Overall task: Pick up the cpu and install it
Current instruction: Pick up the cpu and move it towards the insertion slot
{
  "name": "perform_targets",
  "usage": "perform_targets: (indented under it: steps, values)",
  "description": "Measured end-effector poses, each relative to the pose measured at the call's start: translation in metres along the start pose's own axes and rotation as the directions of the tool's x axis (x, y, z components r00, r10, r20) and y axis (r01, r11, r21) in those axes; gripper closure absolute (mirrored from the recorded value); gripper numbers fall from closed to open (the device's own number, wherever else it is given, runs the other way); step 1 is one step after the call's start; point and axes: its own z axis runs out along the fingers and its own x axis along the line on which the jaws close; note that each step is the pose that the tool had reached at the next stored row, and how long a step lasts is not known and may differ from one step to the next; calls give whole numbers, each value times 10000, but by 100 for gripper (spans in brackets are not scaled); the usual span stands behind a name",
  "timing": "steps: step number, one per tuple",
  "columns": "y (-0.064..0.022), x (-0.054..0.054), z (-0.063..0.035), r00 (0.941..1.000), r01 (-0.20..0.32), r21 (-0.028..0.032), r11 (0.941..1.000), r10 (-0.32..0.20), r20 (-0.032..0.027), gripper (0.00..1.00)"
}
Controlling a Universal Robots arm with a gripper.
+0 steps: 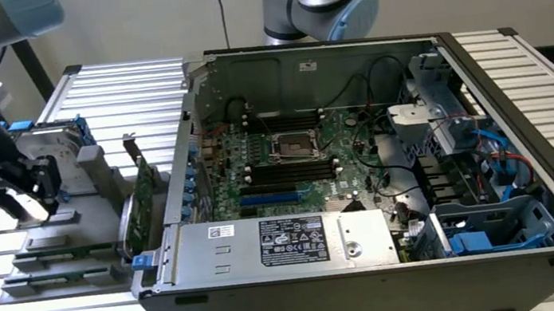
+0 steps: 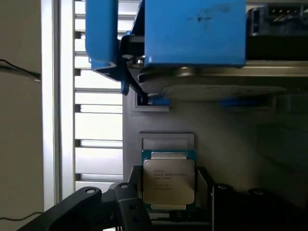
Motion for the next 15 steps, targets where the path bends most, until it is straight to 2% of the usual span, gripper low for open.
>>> perform_targets:
  steps: [3, 15]
  values:
    - [1, 0, -107, 10000, 1, 0, 10000, -1, -5, 45]
    - [9, -28, -651, 10000, 1, -1, 10000, -1, -38, 45]
